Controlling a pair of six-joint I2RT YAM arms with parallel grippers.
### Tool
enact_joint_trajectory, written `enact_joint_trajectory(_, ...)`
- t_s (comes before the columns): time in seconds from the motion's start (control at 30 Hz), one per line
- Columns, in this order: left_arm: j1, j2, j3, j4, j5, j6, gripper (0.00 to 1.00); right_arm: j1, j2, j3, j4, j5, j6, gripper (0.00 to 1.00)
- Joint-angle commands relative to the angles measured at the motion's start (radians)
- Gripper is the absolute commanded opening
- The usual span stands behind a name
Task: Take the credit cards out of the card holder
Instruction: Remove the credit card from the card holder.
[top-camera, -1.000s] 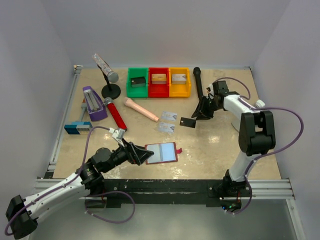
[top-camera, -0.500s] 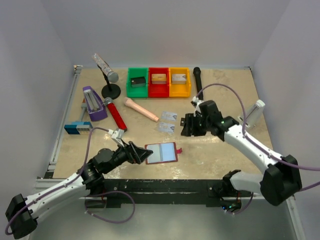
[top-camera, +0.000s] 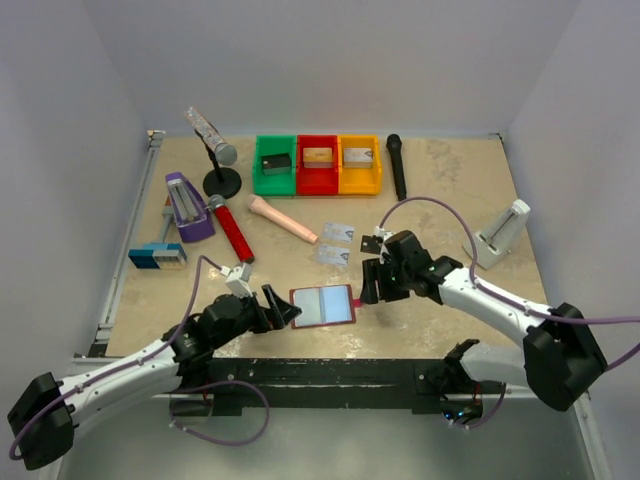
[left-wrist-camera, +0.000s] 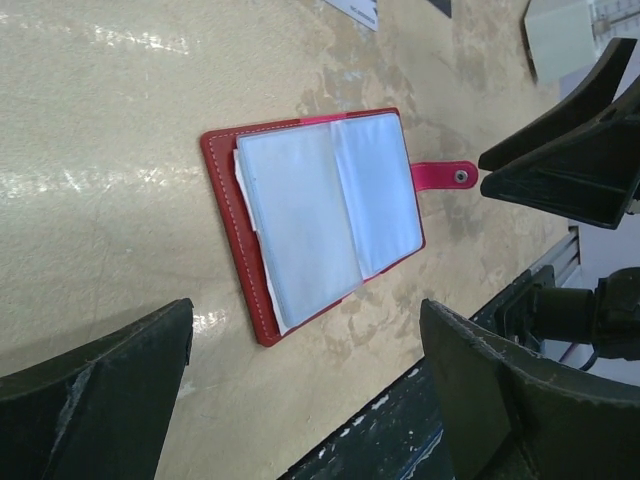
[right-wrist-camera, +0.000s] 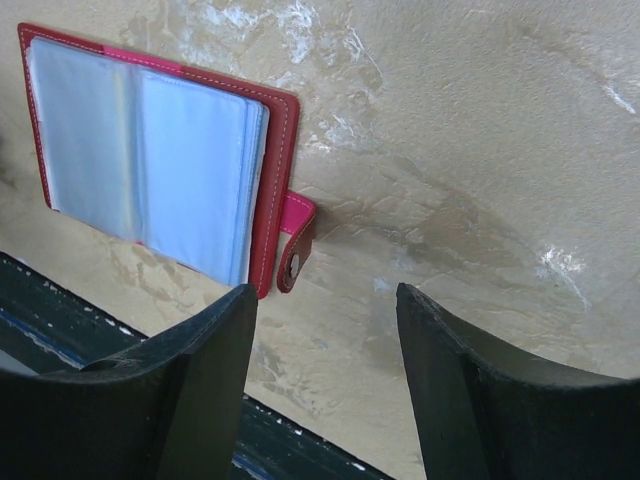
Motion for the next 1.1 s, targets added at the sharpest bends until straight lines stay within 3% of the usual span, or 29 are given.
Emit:
enact_joint_trajectory(0.0, 0.003, -0.002, 0.077, -0.092, -0.039, -0.025, 1.0, 0.009, 0.033, 0.027, 0.082, -0.004, 0.028, 0.63)
enact_joint_trajectory(0.13, 0.003, -0.013, 0.076, -0.095, -0.036, -0.026, 0.96, 0.018, 0.102, 0.067, 0.067, -0.009, 0.028, 0.61)
enact_joint_trajectory(0.2, 0.003, -0.013, 0.077, -0.083, -0.033, -0.022, 0.92, 0.018, 0.121, 0.069, 0.073, -0.012, 0.032, 0.55)
enact_joint_trajectory(0.3, 0.003, 0.018, 0.08, -0.015, -0.004, 0.0, 0.85, 0.018, 0.135, 0.061, 0.082, -0.029, 0.041, 0.4)
enact_joint_trajectory(0.43, 0.002, 0.147, 0.132, 0.02, 0.044, 0.024, 0.79, 0.023, 0.132, 0.032, 0.099, -0.036, 0.052, 0.12)
enact_joint_trajectory(0.53, 0.0, 0.222, 0.168, 0.054, 0.065, 0.038, 0.76, 0.026, 0.124, 0.015, 0.108, -0.039, 0.063, 0.01)
enact_joint_trajectory(1.07, -0.001, 0.359, 0.215, 0.071, 0.033, 0.056, 0.73, 0.041, 0.109, -0.052, 0.151, -0.062, 0.104, 0.0)
